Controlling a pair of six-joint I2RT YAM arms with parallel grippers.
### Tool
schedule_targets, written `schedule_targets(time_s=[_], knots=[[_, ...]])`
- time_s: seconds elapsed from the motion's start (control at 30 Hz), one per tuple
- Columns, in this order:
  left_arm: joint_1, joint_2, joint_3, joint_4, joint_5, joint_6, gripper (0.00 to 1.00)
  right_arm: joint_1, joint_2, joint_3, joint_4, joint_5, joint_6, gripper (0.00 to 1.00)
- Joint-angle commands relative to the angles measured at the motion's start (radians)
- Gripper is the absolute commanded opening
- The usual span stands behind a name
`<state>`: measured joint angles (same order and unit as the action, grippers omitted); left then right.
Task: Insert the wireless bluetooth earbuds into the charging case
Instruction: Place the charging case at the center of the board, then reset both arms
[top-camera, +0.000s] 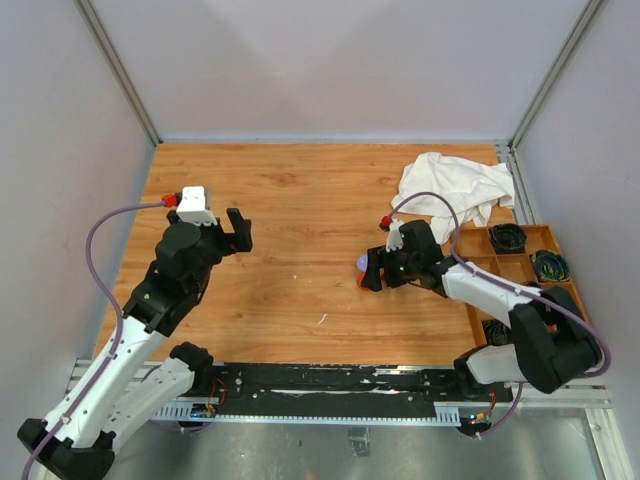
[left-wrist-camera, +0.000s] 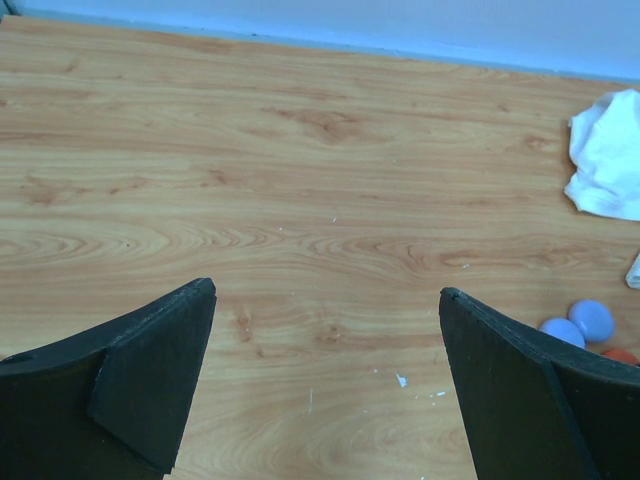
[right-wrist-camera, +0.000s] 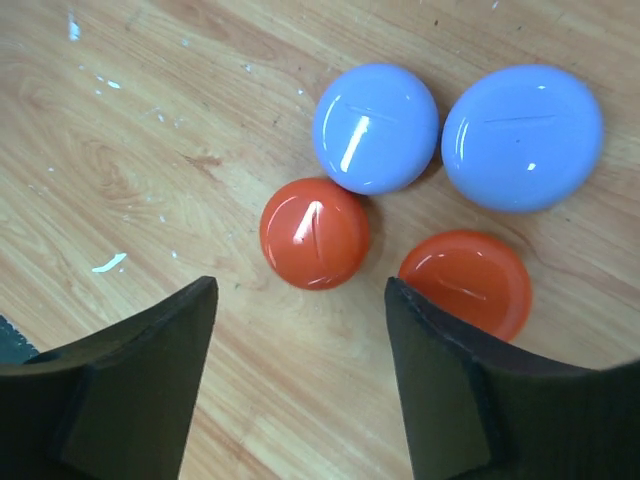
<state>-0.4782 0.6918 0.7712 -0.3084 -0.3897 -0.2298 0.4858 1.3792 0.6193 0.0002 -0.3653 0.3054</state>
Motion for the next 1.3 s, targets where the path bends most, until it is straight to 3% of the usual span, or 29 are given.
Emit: schedule_targets(time_s=[0.0, 0.27, 0.5, 0.67, 0.87, 1.27], knots=[[0.013, -0.056, -0.002, 0.035, 0.012, -0.014, 0.99, -0.033, -0.146, 0.046, -0.095, 0.053, -0.053, 0.73], [0.013, -0.206, -0.027, 0.054, 0.023, -0.015, 0.99, -0.034, -0.511, 0.082, -0.300, 0.242, -0.157, 0.99], [0.013, -0.409, -0.101, 0.149, -0.033, -0.038, 0.99, -0.034, -0.855, 0.047, -0.342, 0.442, -0.212, 0.98], [0.013, -0.482, -0.128, 0.179, -0.035, -0.045, 0.99, -0.033, -1.014, 0.000, -0.326, 0.512, -0.214, 0.99], [0.013, -0.497, -0.149, 0.189, -0.021, -0.026, 0.99, -0.034, -1.100, -0.038, -0.295, 0.560, -0.216, 0.99], [0.016, -0.491, -0.166, 0.205, 0.041, 0.000, 0.99, -0.033, -1.091, -0.037, -0.290, 0.566, -0.223, 0.99]])
